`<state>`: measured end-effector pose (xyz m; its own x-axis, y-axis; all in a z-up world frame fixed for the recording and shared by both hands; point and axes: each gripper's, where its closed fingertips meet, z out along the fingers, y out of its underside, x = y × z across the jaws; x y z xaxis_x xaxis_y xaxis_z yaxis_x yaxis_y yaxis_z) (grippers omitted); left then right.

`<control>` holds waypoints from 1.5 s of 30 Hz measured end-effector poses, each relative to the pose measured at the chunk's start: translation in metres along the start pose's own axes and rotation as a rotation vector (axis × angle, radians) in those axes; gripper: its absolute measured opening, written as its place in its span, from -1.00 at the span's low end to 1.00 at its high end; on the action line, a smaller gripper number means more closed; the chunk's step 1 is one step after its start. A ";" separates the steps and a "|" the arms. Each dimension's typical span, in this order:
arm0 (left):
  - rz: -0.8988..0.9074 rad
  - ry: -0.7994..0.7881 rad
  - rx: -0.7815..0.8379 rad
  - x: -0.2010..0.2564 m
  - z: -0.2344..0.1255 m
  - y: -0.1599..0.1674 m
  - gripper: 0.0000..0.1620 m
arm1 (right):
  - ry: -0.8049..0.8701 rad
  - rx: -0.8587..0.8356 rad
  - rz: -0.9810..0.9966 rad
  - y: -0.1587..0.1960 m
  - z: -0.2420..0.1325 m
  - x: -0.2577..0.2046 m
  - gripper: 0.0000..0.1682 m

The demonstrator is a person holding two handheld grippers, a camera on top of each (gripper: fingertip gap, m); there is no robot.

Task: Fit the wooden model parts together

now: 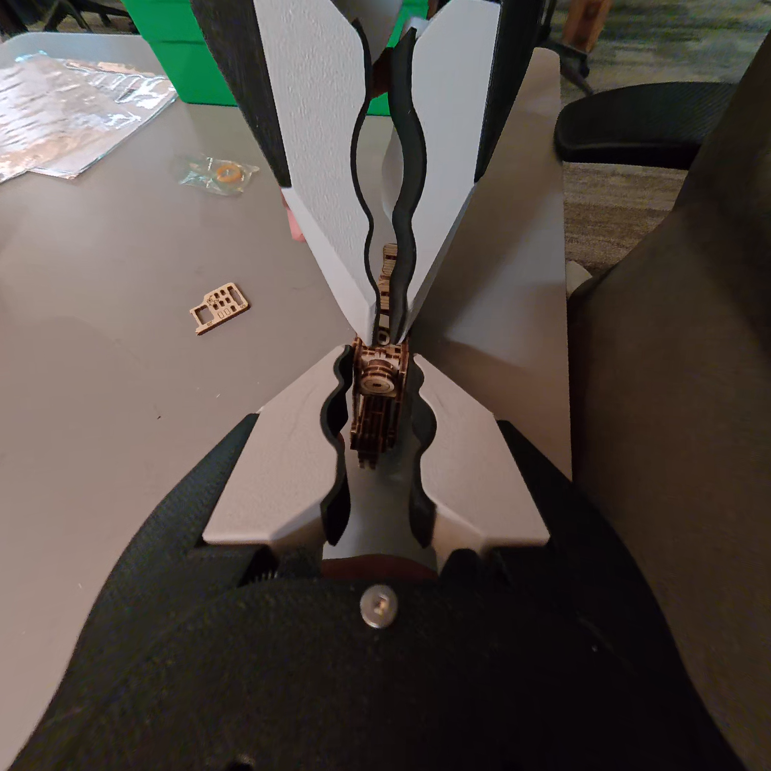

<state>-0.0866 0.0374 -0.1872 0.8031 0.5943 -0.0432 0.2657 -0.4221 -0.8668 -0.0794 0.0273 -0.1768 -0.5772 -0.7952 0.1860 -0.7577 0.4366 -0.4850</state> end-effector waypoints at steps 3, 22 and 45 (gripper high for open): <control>0.002 0.000 -0.001 0.000 0.000 0.000 -0.71 | -0.004 -0.006 -0.007 0.000 0.000 0.000 -0.93; 0.001 -0.004 0.001 0.000 0.000 0.000 -0.71 | -0.012 0.084 0.052 0.000 -0.001 0.000 -0.95; -0.001 -0.004 -0.003 -0.001 0.001 0.000 -0.71 | 0.039 0.096 0.120 0.010 -0.013 0.002 -0.89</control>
<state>-0.0878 0.0374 -0.1878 0.8006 0.5975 -0.0447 0.2679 -0.4237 -0.8653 -0.0921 0.0352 -0.1705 -0.6746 -0.7219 0.1544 -0.6513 0.4835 -0.5849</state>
